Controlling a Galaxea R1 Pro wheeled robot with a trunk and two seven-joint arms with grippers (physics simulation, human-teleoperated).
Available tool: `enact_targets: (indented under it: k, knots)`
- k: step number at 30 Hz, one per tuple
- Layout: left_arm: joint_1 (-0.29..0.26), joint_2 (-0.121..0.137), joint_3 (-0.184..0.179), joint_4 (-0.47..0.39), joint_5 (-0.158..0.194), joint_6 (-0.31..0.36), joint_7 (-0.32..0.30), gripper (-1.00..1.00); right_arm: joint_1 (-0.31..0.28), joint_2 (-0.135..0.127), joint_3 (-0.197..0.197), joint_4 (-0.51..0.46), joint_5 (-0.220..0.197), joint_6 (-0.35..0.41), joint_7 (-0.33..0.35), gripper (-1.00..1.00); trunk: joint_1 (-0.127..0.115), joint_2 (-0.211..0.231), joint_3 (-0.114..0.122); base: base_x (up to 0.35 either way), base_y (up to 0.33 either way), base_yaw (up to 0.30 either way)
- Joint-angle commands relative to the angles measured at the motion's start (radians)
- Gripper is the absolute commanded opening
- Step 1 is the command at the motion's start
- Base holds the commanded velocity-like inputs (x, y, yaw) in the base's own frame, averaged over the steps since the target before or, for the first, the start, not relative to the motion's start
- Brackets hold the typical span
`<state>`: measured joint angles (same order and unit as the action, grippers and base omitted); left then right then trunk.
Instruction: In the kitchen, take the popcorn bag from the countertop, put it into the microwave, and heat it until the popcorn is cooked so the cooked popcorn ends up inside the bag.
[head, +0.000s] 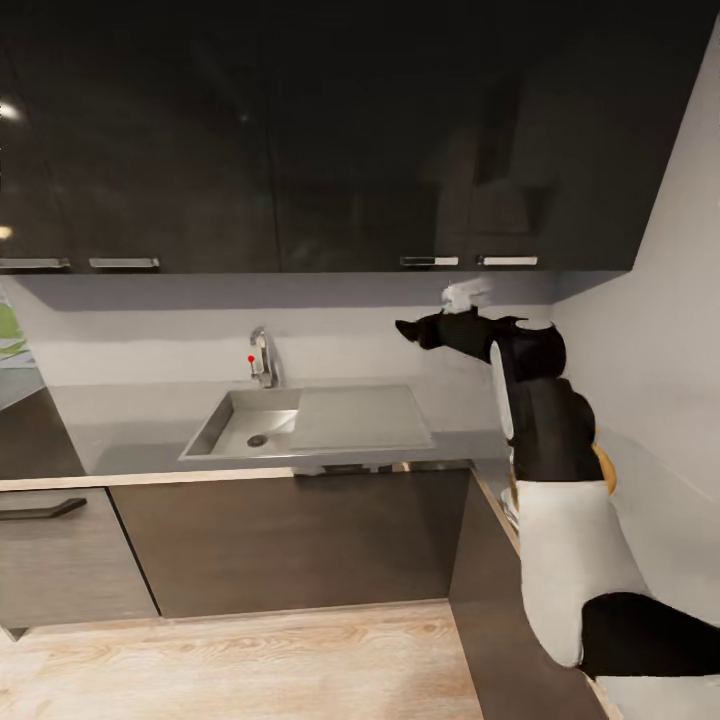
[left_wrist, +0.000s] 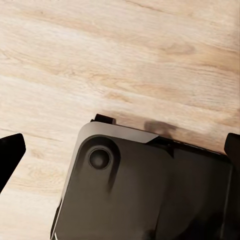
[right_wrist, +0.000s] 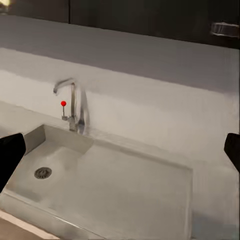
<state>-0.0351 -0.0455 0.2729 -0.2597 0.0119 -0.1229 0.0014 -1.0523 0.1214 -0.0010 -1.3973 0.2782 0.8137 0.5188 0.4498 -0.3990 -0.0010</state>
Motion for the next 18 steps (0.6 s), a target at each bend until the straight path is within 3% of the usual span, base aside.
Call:
enact_targets:
  k: [1,4,5,6,7,11,13,14,15,16,17,18]
  knots:
    - [0.0,0.0,0.001,0.0,0.001,-0.003,0.0,1.0,-0.108,-0.001,0.005,0.12,0.01,0.017,-0.064,1.0,0.0,-0.001,-0.001,0.0,0.0,0.0]
    - [0.0,0.0,0.001,0.0,0.001,-0.003,0.0,1.0,-0.32,-0.013,0.002,0.422,0.009,0.046,-0.164,1.0,0.0,-0.001,-0.001,0.0,0.0,0.0]
    - [0.0,0.0,0.002,0.0,0.003,-0.003,0.0,1.0,-0.416,-0.035,0.001,0.57,0.009,0.068,-0.193,1.0,0.0,-0.001,-0.001,0.0,0.0,0.0]
    - [-0.001,0.0,0.003,0.0,0.004,-0.003,0.0,1.0,-0.523,-0.089,0.0,0.735,0.009,0.107,-0.215,1.0,0.0,-0.001,-0.001,0.0,0.0,0.0]
    - [-0.001,0.001,0.003,0.0,0.004,-0.003,0.0,1.0,-0.567,-0.132,0.0,0.796,0.009,0.145,-0.222,1.0,0.0,-0.001,-0.001,0.0,0.0,0.0]
    - [-0.002,0.002,0.006,0.0,0.005,-0.003,0.0,1.0,-0.603,-0.269,0.008,0.856,0.012,0.233,-0.226,1.0,0.0,-0.001,-0.001,0.0,0.0,0.0]
    - [-0.002,0.004,0.01,0.0,0.006,-0.003,0.0,1.0,-0.606,-0.381,0.017,0.891,0.011,0.233,-0.22,1.0,0.0,-0.001,-0.001,0.0,0.0,0.0]
    - [-0.002,0.004,0.01,0.0,0.006,-0.003,0.0,1.0,-0.605,-0.412,0.024,0.911,0.011,0.233,-0.219,1.0,0.0,-0.001,-0.001,0.0,0.0,0.0]
    - [-0.002,0.003,0.009,0.0,0.006,-0.003,0.0,1.0,-0.605,-0.451,0.043,0.949,0.011,0.233,-0.215,1.0,0.0,-0.001,-0.001,0.0,0.0,0.0]
    - [-0.002,0.003,0.009,0.0,0.006,-0.003,0.0,1.0,-0.605,-0.481,0.087,0.992,0.011,0.233,-0.198,1.0,0.0,-0.001,-0.001,0.0,0.0,0.0]
    - [-0.002,0.003,0.009,0.0,0.006,-0.003,0.0,1.0,-0.604,-0.494,0.129,1.017,0.011,0.233,-0.177,1.0,0.0,-0.001,-0.001,0.0,0.0,0.0]
    - [-0.002,0.004,0.01,0.0,0.007,-0.003,0.0,1.0,-0.603,-0.507,0.205,1.046,0.011,0.233,-0.121,1.0,0.0,-0.001,-0.001,0.0,0.0,0.0]
